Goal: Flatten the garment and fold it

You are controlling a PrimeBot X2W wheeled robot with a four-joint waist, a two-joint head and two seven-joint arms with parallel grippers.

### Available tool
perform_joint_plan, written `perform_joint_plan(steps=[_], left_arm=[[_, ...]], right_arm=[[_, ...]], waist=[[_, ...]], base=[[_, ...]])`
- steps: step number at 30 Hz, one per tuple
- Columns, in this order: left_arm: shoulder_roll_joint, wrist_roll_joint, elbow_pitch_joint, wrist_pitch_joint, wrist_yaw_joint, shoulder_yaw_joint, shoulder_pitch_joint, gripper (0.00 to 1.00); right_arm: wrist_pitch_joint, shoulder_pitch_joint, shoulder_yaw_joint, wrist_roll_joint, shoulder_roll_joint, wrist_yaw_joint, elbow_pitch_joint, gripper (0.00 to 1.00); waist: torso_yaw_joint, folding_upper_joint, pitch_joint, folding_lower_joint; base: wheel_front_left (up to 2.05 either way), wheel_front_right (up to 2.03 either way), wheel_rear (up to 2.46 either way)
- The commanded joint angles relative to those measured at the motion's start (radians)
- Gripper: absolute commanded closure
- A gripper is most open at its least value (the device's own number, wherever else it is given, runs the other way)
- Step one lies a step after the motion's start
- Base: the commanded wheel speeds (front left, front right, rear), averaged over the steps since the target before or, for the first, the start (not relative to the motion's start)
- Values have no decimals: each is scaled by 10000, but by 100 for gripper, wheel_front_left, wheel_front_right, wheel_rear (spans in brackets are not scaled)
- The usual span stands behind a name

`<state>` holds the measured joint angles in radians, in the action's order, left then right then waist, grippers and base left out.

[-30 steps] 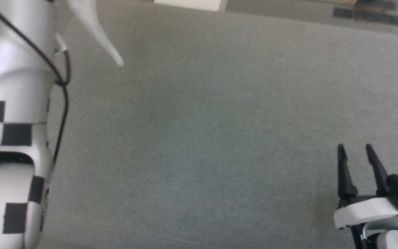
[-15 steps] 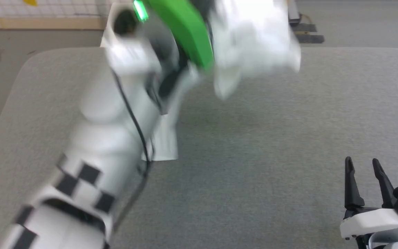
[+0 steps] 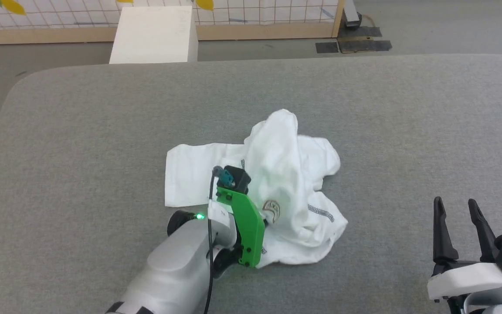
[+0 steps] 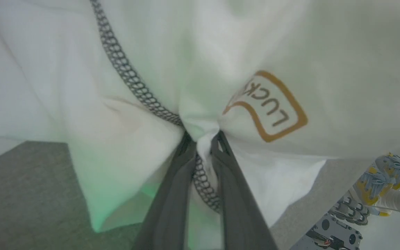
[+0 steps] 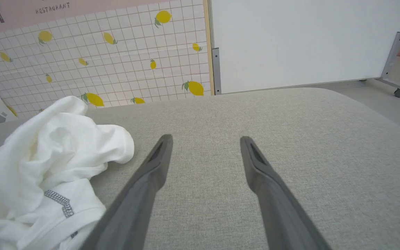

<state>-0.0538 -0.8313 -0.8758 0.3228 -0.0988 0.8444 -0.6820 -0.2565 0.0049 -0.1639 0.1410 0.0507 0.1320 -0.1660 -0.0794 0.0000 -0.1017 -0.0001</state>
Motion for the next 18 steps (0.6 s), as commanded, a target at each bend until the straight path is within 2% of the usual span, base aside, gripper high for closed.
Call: perform_joint_plan(steps=[1, 2, 3, 8, 11, 15, 18], left_arm=[[1, -79, -101, 193, 68, 21, 121, 100], [5, -207, -88, 242, 71, -56, 121, 85], [8, -354, -31, 265, 62, -155, 93, 0], [-27, -1453, 637, 307, -26, -1105, -66, 0], [-264, -2090, 1412, 407, -120, -1665, -152, 0], [-916, -2410, 2876, -554, -4, -2640, -214, 0], [-1464, -2047, 3618, -1734, 452, -3216, -118, 0]], right_arm=[[-52, 137, 44, 58, -5, -13, 7, 0], [-52, 146, 51, 60, -5, -13, -1, 0], [-52, 160, 56, 65, -5, -13, -13, 0], [-52, 264, 28, 71, -5, -13, -38, 0], [-53, 350, -2, 102, -5, -13, -41, 0], [-53, 424, -88, 222, -5, -13, 12, 0], [-53, 441, -39, 256, -5, -13, 37, 0]], waist=[[65, 0, 46, 1], [102, 0, 79, 1], [142, 0, 140, 1], [366, 0, 484, 1], [542, 0, 692, 1], [841, 0, 934, 1], [977, 0, 1027, 1]], base=[[0, 0, 0], [0, 0, 0], [0, 0, 0], [0, 0, 0], [0, 0, 0], [0, 0, 0], [0, 0, 0]])
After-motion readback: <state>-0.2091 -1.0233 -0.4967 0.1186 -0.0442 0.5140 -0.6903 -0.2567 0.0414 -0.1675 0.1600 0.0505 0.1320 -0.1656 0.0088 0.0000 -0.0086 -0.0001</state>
